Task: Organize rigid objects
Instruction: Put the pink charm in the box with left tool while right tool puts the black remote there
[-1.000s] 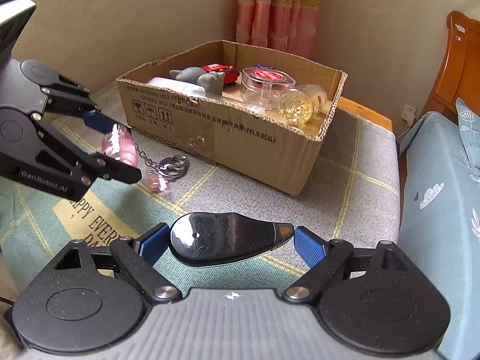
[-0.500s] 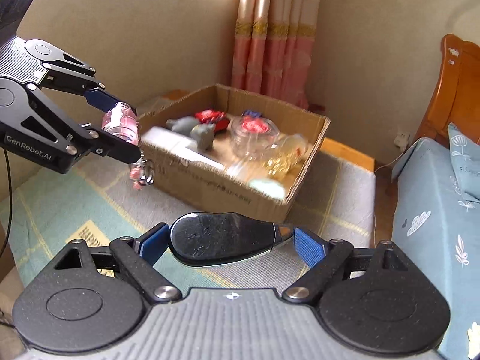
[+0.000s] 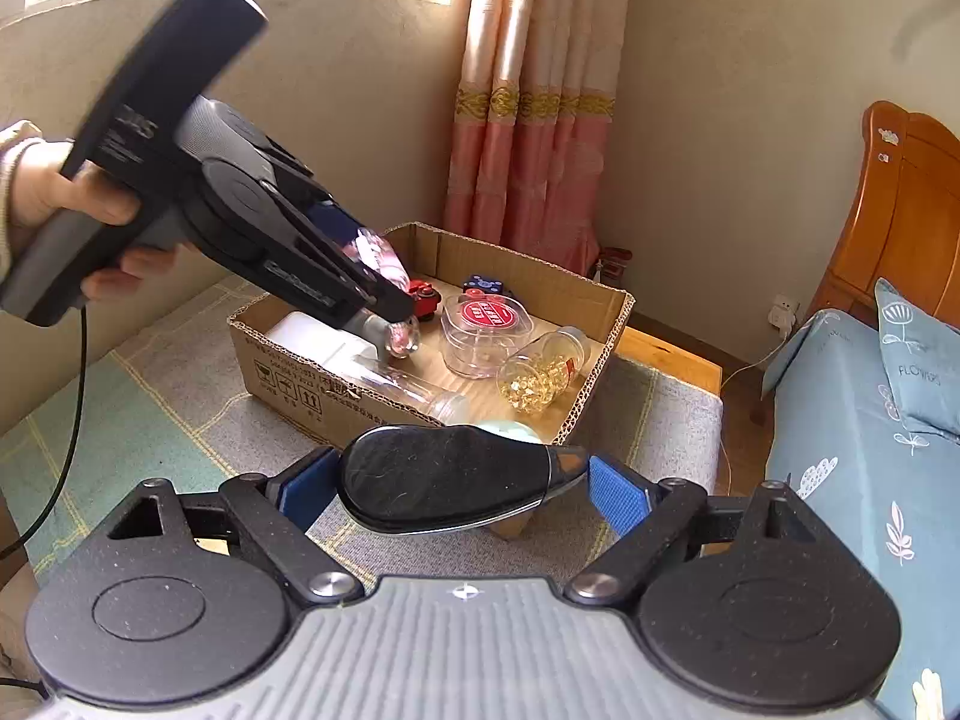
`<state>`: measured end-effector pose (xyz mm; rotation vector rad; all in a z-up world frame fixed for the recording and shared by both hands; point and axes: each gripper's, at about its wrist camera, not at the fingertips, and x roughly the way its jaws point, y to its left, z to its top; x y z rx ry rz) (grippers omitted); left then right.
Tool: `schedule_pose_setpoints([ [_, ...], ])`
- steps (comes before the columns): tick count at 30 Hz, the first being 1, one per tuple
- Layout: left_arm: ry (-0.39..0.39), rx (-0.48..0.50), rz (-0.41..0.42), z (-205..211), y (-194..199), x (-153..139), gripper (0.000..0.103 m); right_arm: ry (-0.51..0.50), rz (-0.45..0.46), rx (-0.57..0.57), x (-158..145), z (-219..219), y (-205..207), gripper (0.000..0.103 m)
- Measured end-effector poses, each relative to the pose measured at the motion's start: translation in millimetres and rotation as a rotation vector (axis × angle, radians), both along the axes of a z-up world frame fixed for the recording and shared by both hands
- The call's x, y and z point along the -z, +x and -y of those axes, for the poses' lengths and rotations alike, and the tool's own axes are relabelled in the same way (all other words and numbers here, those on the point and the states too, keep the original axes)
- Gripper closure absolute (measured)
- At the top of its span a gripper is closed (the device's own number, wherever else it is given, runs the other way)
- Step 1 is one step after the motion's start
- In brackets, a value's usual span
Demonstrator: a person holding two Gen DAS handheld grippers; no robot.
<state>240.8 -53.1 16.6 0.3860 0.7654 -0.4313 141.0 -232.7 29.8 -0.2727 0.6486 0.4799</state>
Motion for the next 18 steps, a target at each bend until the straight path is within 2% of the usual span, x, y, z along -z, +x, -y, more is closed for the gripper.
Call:
schedule_pose_setpoints([
  [2,-0.008,-0.005,-0.021,-1.3,3.0,6.1,0.053,0.004,-0.009,-0.002,-0.2,-0.8,2.9,0.011],
  [3,-0.017,-0.008,-0.031,-1.9,2.9,8.2,0.049,0.005,-0.013,-0.003,-0.3,-1.4,4.2,0.011],
  [5,-0.026,-0.017,-0.027,-3.1,0.3,9.2,0.024,0.006,-0.023,-0.002,-0.2,-3.5,8.9,0.011],
  [6,-0.022,-0.034,-0.007,-4.0,-2.5,7.5,0.001,0.006,-0.027,-0.001,-0.3,-4.4,11.2,0.011],
  [8,-0.026,-0.040,0.046,-6.7,-10.3,2.6,0.001,0.007,-0.033,0.000,-1.2,-6.4,14.5,0.011],
  [12,-0.054,-0.034,0.086,-14.9,-28.3,-5.5,0.001,0.007,-0.045,0.002,-2.3,-11.3,23.0,0.011],
  [18,-0.084,-0.088,0.166,-32.3,-62.1,-8.5,0.001,0.001,-0.068,0.021,-3.5,-22.6,39.6,0.011],
])
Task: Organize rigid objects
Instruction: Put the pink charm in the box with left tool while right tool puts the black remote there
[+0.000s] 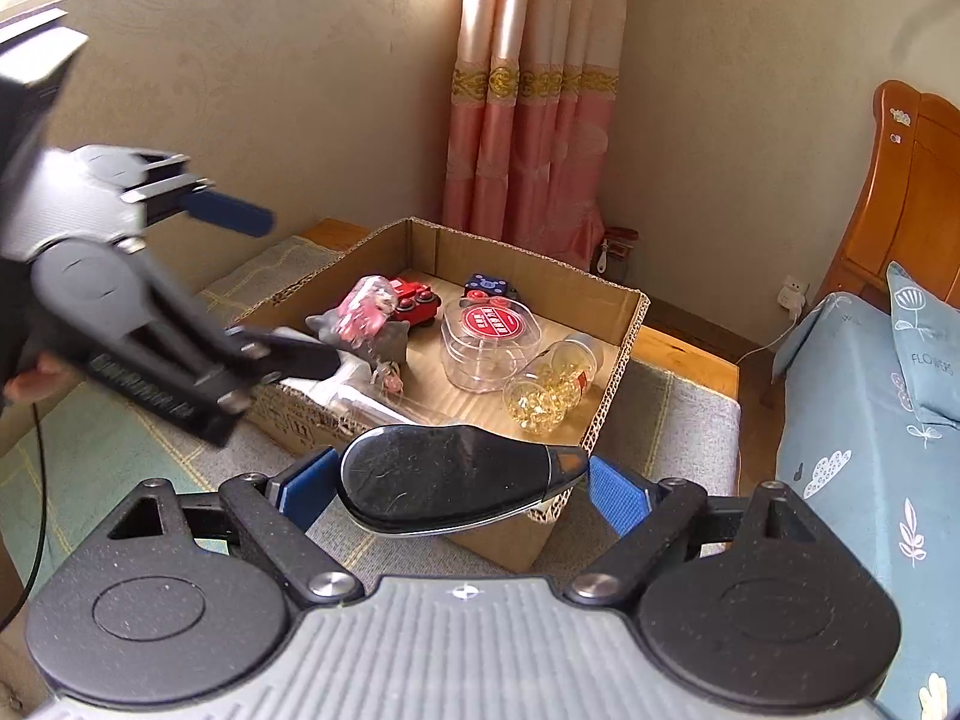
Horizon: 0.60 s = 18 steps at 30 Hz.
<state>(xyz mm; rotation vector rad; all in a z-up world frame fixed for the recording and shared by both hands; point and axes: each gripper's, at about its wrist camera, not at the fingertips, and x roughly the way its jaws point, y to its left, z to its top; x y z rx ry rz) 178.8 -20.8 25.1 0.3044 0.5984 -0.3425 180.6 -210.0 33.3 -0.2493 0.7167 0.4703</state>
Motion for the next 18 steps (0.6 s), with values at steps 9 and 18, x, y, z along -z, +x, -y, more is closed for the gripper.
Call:
schedule_pose_setpoints([
  [9,-0.092,-0.128,0.039,-42.3,-38.9,6.4,0.001,-0.001,-0.027,0.008,-8.8,-27.4,28.9,0.011],
  [18,-0.136,-0.175,-0.012,-53.9,-52.8,22.3,0.001,-0.032,-0.159,0.107,5.5,-57.0,79.0,0.011],
])
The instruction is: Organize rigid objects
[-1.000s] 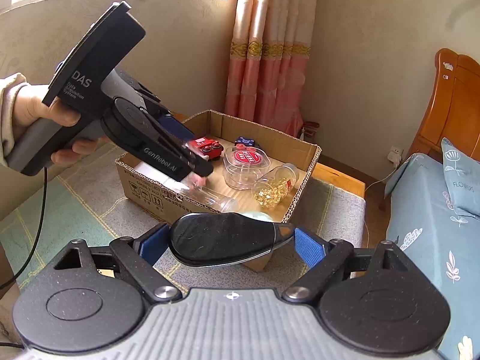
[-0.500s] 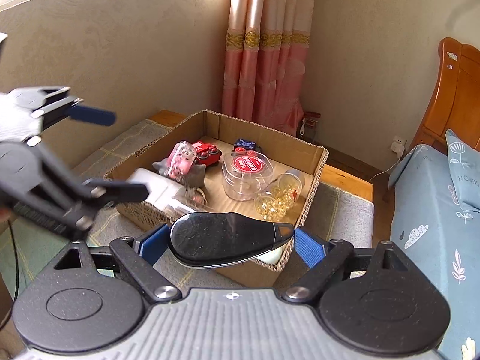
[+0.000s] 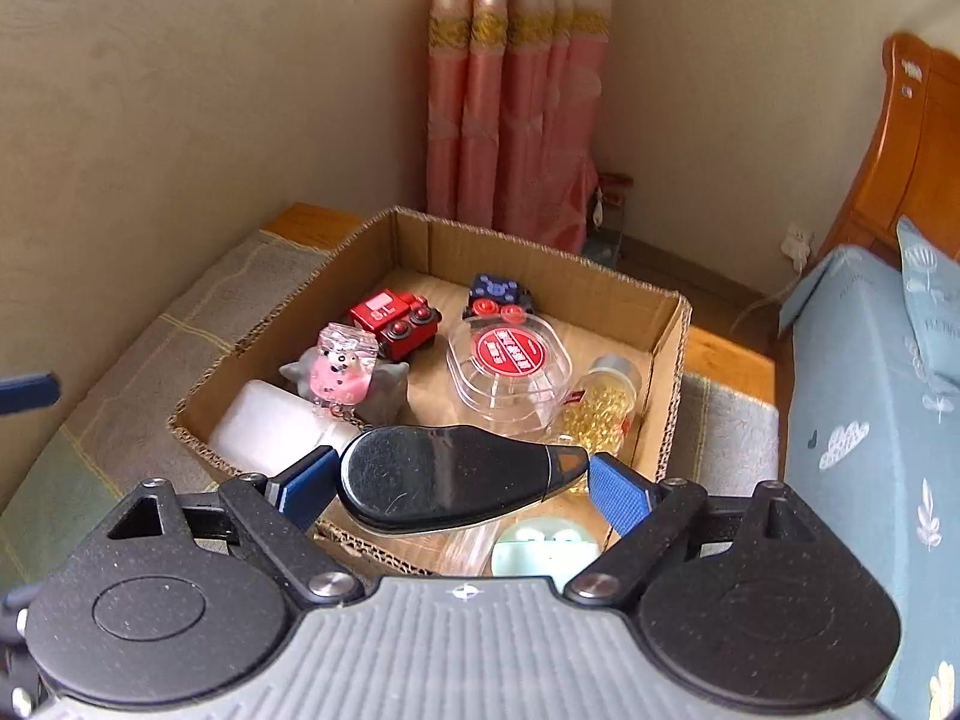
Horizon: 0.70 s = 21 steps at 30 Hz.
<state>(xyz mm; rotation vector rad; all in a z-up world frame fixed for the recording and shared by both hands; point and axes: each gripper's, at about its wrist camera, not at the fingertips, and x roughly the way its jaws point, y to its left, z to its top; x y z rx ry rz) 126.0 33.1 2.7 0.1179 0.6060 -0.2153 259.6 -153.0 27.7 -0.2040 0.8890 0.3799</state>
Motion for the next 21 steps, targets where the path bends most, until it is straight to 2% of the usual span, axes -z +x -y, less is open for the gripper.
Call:
schedule_pose_setpoints([
  [5,-0.021,-0.009,0.008,-6.2,-6.0,0.2,0.001,0.008,-0.054,0.068,12.2,-5.9,19.0,0.011],
  [7,-0.025,-0.019,0.010,-8.6,-8.0,-0.8,0.001,0.020,-0.075,0.085,15.2,-5.5,22.6,0.002],
  [10,-0.032,-0.022,0.015,-11.8,-8.5,-1.2,0.001,0.046,-0.082,0.085,15.3,-5.0,20.7,0.000],
  [21,-0.016,-0.087,-0.001,-11.7,-4.9,-7.1,0.001,-0.040,0.000,0.082,-3.2,-9.0,-13.9,0.000],
])
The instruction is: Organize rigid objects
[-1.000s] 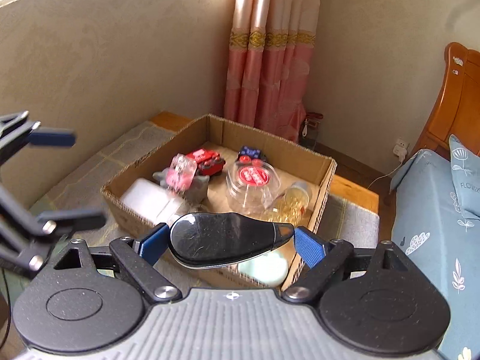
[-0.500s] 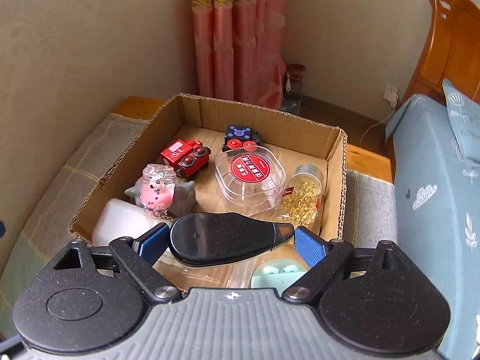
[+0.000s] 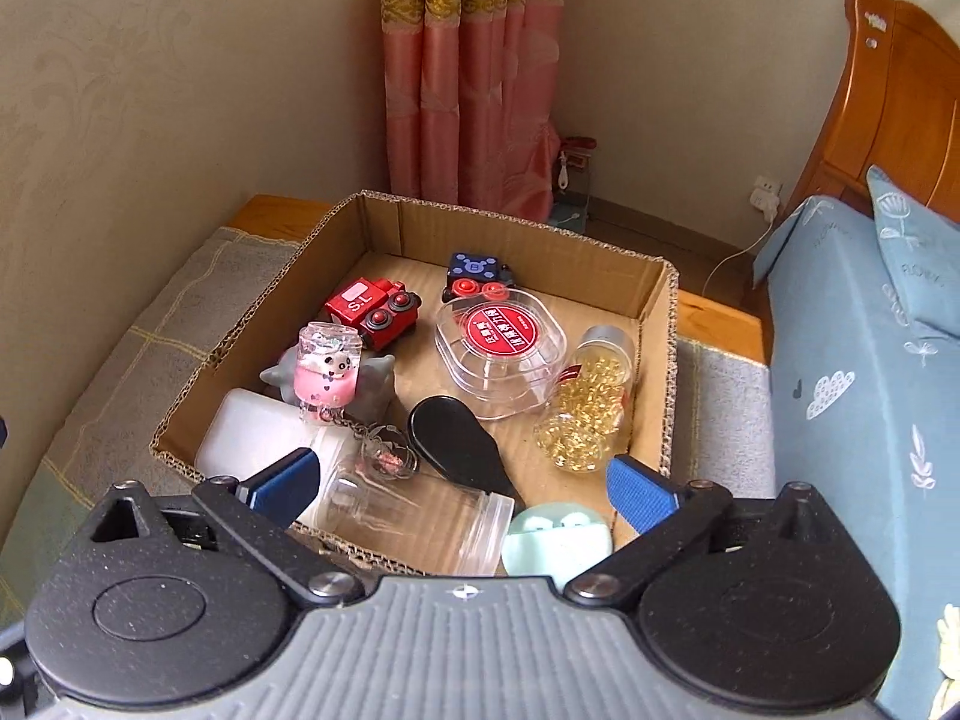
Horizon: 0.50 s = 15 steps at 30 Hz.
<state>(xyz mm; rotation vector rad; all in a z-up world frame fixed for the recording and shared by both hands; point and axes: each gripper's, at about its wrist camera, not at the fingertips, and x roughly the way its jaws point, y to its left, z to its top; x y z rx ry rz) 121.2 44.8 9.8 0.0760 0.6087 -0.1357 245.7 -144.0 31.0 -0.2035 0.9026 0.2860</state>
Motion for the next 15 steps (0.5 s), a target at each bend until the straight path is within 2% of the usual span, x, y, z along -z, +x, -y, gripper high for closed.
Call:
schedule_pose_setpoints([
  [7,0.030,-0.050,-0.030,6.7,1.1,-2.7,0.001,-0.053,0.082,0.090,-7.2,8.7,-55.6,0.000],
  [15,0.038,-0.101,-0.105,18.0,-3.2,-3.7,0.001,0.015,0.114,0.242,-1.2,28.9,-108.7,0.000],
])
